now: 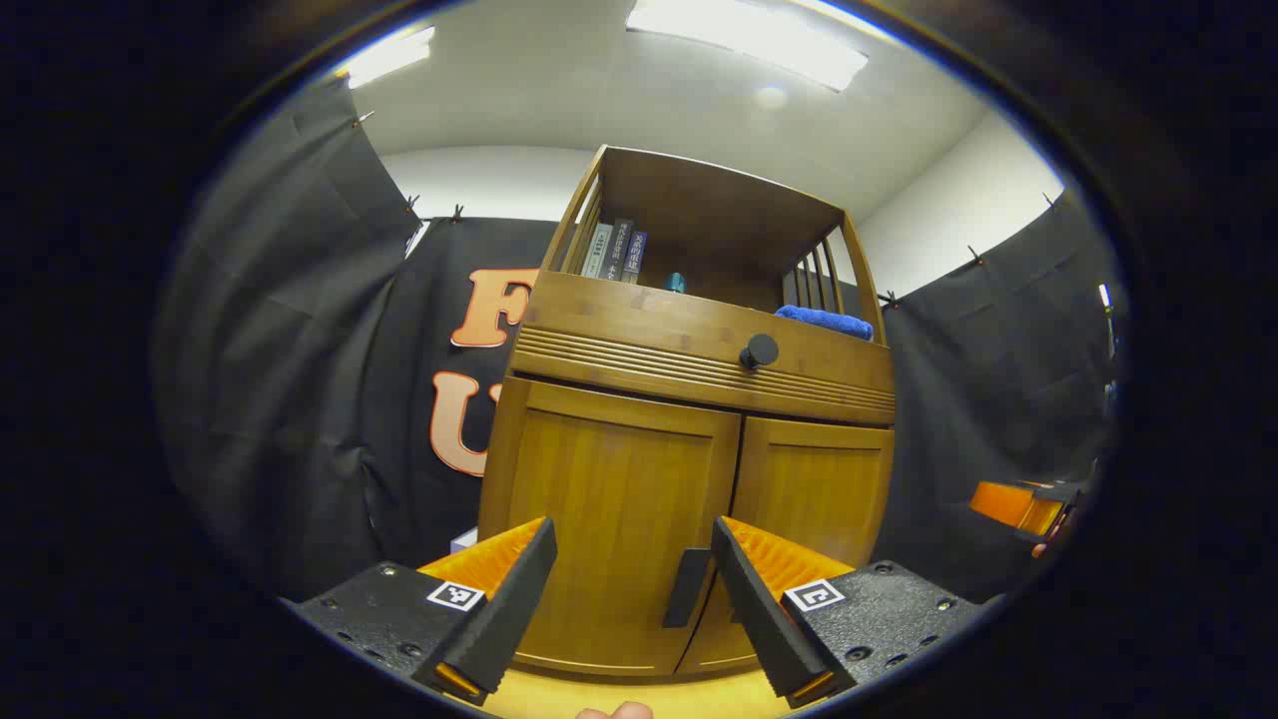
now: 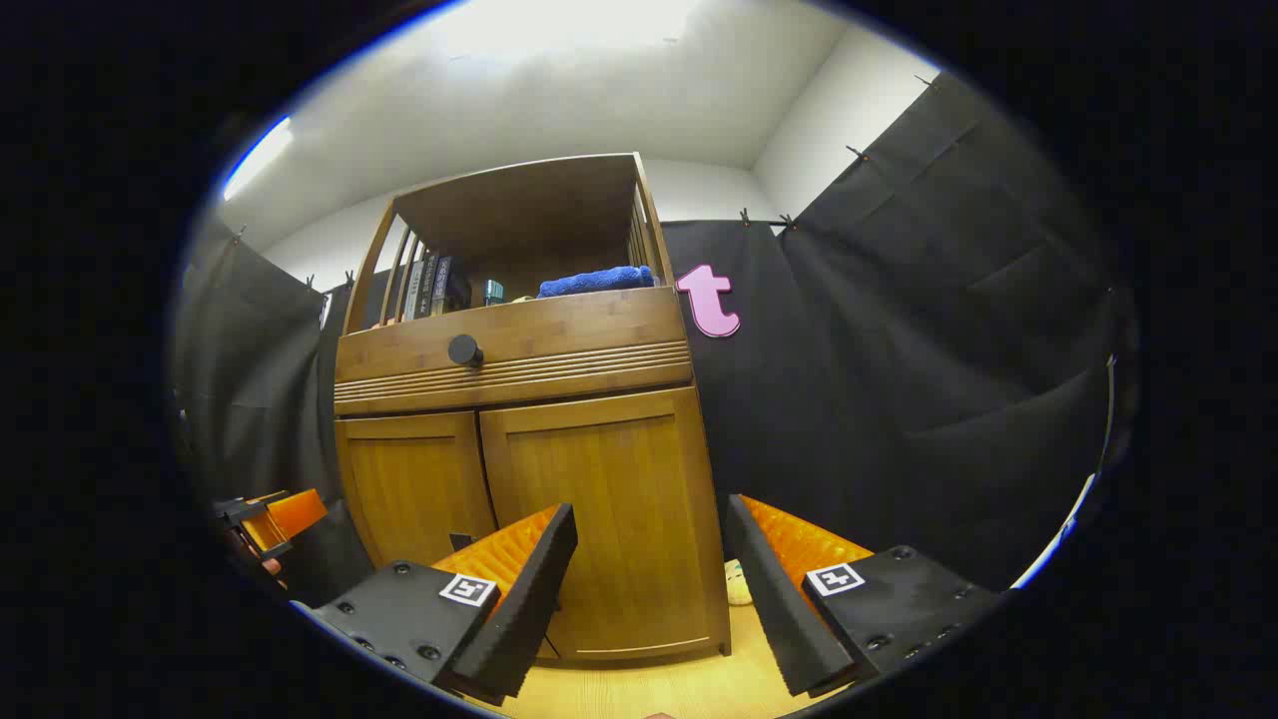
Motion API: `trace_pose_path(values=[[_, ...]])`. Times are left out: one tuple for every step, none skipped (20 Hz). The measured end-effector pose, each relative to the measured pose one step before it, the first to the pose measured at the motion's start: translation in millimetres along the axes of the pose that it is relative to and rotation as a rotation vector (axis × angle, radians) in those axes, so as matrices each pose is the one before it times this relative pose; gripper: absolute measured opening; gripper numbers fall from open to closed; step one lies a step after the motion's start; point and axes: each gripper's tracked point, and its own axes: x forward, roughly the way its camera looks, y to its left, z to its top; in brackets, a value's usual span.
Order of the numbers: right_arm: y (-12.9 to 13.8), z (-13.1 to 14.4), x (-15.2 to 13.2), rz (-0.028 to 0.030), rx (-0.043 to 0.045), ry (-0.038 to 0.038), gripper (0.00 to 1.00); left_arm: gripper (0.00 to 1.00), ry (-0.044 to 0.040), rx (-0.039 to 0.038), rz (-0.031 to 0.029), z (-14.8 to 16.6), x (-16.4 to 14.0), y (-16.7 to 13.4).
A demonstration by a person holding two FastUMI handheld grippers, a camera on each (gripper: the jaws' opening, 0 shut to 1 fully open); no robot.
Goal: Open the right door of the double-door shoe cabinet with the right hand, and open the left door with the left hand.
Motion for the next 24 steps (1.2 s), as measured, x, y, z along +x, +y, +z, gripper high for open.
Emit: trace_pose_path(values=[[1.80,-1.31,-0.12,0.00177,-0.00004,0.00305,0.88,0.92,-0.00072,-0.00273,-0.00138,1.45,0.52,0.76],[0.04,-1.04,0.44,-0.00094,0.00055,0.00005,0.88,0.91,0.00036,0.00352,0.00681,-0.25,0.89,2.48],[-2.14,3.45,0.00,-0.00159,-0.00183,0.00044,0.88,0.94,-0.00082,0.00365,0.00729,0.65,-1.10,1.72],[-0.17,-0.28,0.34,-0.00218,-0.00165,-0.00078,0.88,0.94,-0.00334,-0.00107,0.00248,1.10,-0.34,1.29],[-0.14,-0.22,-0.73,-0.00153,0.00078,0.00270,0.88,0.98,-0.00189,-0.00323,-0.00214,0.05,-0.34,-0.60],[1.01,-0.35,-0.95,0.00041,0.00264,0.00109,0.97,0.94,0.00159,-0.00140,0.00156,0.38,-0.28,0.93],[0.07,0.18,-0.40,-0.00125,0.00128,0.00263,0.97,0.91,0.00257,0.00199,0.00716,-0.85,-1.82,2.36],[0.13,-0.62,-0.21,-0.00111,0.00031,0.00104,0.97,0.94,0.00240,0.00432,0.00963,-0.03,-0.44,2.70],[-0.11,-0.13,-0.17,-0.00168,0.00006,0.00167,0.88,0.94,0.00060,0.00308,0.00664,-0.38,-0.83,0.67],[0.58,-0.18,-0.55,0.00096,-0.00041,0.00126,0.88,0.94,0.00017,-0.00078,0.00348,0.08,0.10,1.50],[-0.33,-0.28,0.25,0.00207,-0.00097,0.00301,0.88,0.94,0.00134,-0.00298,0.00007,-0.12,-0.80,0.65],[0.66,0.12,-0.57,0.00296,0.00013,0.00259,0.88,0.91,0.00215,-0.00271,0.00081,0.05,-0.09,0.70],[0.15,-0.39,-0.82,0.00283,0.00059,0.00131,0.88,0.91,0.00152,-0.00029,0.00276,-0.77,-0.94,1.03],[0.00,-0.06,0.23,0.00041,0.00018,0.00118,0.88,0.91,0.00112,0.00153,0.00430,0.49,0.27,1.69],[-0.41,0.51,-0.35,0.00056,0.00002,-0.00111,0.88,0.94,0.00088,0.00148,0.00295,0.19,-0.58,0.40],[-0.19,0.13,-0.33,-0.00152,-0.00053,-0.00089,0.88,0.94,-0.00017,-0.00030,0.00107,0.47,0.29,1.04],[0.01,-0.32,-0.39,0.00084,-0.00055,-0.00040,0.88,0.94,-0.00121,-0.00260,0.00028,0.48,-0.92,0.36],[-0.59,0.62,0.09,-0.00105,-0.00137,-0.00108,0.88,0.94,-0.00070,-0.00440,-0.00117,-0.11,0.67,0.28],[-0.13,0.37,-0.17,-0.00151,-0.00177,-0.00057,0.88,0.94,0.00056,-0.00392,-0.00001,0.12,-1.19,0.46],[0.25,-0.44,-0.10,-0.00015,-0.00054,0.00029,0.88,0.91,0.00173,-0.00184,0.00157,-0.20,0.45,0.81],[0.31,0.24,-0.38,0.00070,0.00067,0.00021,0.88,0.94,0.00201,0.00078,0.00165,-0.70,-0.07,0.12],[0.50,-0.12,0.12,0.00098,0.00051,0.00014,0.88,0.94,0.00070,0.00296,0.00235,0.63,-0.29,1.31],[-0.27,-0.32,-0.07,0.00177,-0.00023,0.00023,0.88,0.94,-0.00137,0.00315,0.00168,0.68,-0.92,0.57],[-0.11,0.00,-0.63,0.00141,-0.00118,0.00048,0.88,0.94,-0.00111,0.00282,0.00156,0.92,0.33,1.55]])
